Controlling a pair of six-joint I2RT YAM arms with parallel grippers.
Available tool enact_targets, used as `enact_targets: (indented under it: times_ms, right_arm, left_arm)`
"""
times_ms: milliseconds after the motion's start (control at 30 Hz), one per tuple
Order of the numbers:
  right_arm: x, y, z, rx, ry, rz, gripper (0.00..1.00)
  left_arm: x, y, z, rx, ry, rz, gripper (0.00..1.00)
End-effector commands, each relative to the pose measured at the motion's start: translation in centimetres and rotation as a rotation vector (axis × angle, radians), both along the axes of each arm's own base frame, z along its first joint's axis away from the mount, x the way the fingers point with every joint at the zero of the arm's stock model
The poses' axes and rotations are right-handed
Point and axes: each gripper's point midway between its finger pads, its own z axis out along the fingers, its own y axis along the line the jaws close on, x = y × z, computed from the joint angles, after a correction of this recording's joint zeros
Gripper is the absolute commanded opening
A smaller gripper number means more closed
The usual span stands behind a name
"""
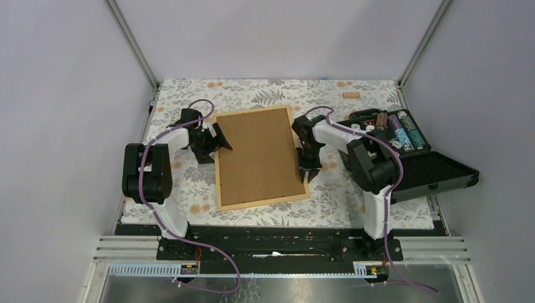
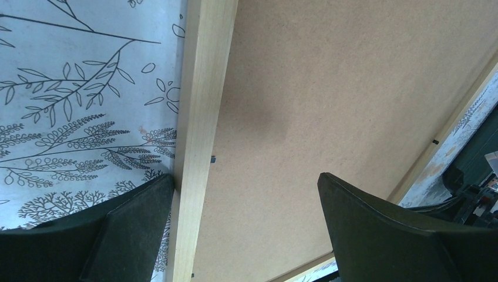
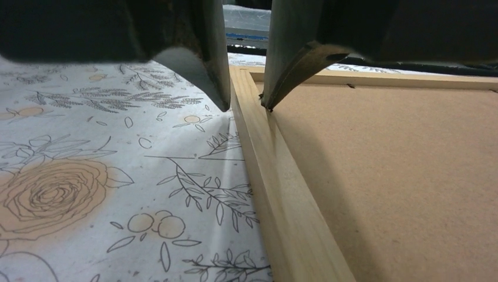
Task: Put the photo into the frame
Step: Install the photo frame at the center of the board.
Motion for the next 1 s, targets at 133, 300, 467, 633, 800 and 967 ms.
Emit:
enact_targets:
  times_ms: [133, 300, 467, 633, 800, 967]
  right_arm:
    - [2.5, -0.1, -7.5, -0.15, -0.085, 0.02, 0.42]
    - [3.6, 0.5, -6.2, -0.123, -0.112, 0.064, 0.52]
    - [5.4, 3.3, -1.9, 0.024, -0.165, 0.095, 0.66]
    - [7.1, 4.2, 3.2, 0.164, -0.24, 0.068, 0.68]
    - [9.7, 2.2, 3.8, 0.172, -0.279, -0.002, 0.64]
    - [12.9, 0.4, 3.7, 0.183, -0.306, -0.053, 0.54]
  left_arm:
    - [-2.4, -1.4, -2.2, -0.039, 0.081, -0.042, 0.98]
    - [-2.5, -1.4, -2.2, -0.033, 0.081, -0.044, 0.99]
    - [-2.4, -1.1, -2.1, -0.021, 0.074, -0.04, 0.98]
    - [-2.3, -1.0, -2.1, -0.012, 0.074, -0.04, 0.98]
    - [-2.3, -1.0, -2.2, -0.014, 0.075, -0.041, 0.98]
    - [-2.2, -0.9, -2.2, -0.004, 0.074, -0.038, 0.98]
